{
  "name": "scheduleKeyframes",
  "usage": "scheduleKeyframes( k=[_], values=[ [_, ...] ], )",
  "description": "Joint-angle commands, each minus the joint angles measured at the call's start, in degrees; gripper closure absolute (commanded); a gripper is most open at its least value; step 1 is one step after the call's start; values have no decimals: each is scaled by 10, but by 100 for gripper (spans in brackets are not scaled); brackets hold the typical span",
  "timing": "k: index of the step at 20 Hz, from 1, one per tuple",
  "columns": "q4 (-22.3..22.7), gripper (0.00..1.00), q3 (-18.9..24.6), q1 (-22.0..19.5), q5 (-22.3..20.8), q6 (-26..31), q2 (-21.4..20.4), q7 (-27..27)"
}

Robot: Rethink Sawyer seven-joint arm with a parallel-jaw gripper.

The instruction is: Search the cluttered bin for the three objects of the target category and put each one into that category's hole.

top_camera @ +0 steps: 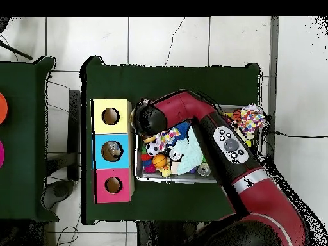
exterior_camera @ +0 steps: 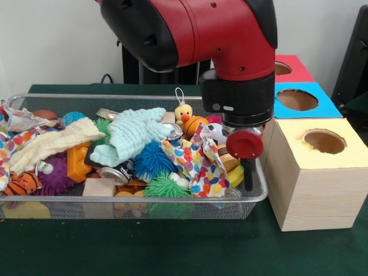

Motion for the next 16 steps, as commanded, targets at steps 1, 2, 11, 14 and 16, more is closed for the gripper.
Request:
scheduleKeyframes(
  k=[1, 2, 11, 14, 16],
  values=[
    [-35, 0, -10, 14, -32, -1, 29, -116],
    [-36, 0, -10, 16, -31, -1, 29, -114],
    [-46, 0, -12, 28, -28, 1, 30, -105],
    [-47, 0, -13, 40, -20, 12, 20, -88],
    [-47, 0, -17, 47, -22, 10, 18, -77]
  ],
)
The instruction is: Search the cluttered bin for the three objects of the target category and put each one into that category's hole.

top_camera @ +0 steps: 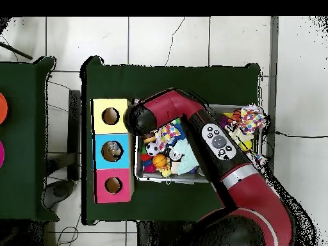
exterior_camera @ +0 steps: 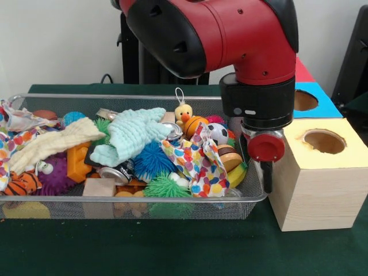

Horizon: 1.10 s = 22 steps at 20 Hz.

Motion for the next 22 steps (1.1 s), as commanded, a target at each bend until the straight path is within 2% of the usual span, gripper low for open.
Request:
scheduleKeyframes(
  k=[1, 9, 22],
  values=[
    [-34, 0, -16, 17, -18, 8, 11, -79],
    [-13, 0, 0, -34, -13, 2, 15, -147],
    [-3, 0, 5, -45, -18, 3, 11, -148]
  ],
)
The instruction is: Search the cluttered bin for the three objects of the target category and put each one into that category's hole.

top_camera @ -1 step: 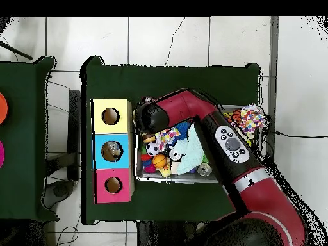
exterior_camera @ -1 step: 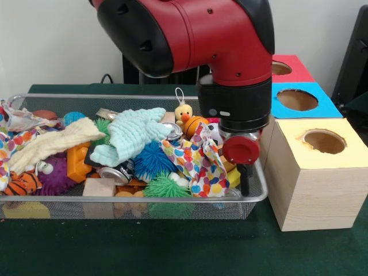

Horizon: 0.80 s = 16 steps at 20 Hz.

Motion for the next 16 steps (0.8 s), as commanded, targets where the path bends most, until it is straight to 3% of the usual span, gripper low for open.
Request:
scheduleKeyframes(
  k=[1, 16],
  values=[
    [-3, 0, 4, -11, -18, 4, 11, -149],
    [-19, 0, 6, -17, -25, 1, 32, -170]
  ],
)
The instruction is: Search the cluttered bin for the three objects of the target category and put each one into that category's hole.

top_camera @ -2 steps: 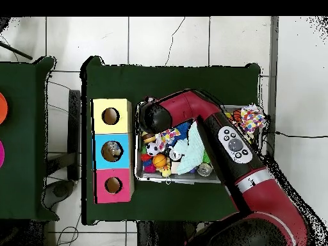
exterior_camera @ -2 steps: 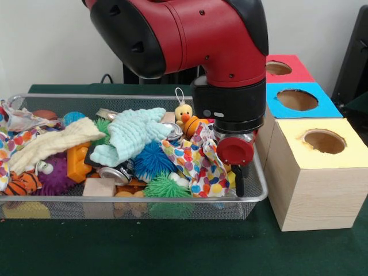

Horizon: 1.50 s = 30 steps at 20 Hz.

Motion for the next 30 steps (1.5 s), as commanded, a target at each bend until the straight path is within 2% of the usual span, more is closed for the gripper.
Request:
scheduleKeyframes(
  k=[1, 7, 18, 30],
  values=[
    [-21, 0, 6, -12, -25, 1, 30, -172],
    [-40, 0, 5, -14, -34, -4, 53, -187],
    [-46, 0, 15, -33, -41, -13, 78, -217],
    [-71, 0, 28, -48, -52, -12, 113, -260]
  ],
)
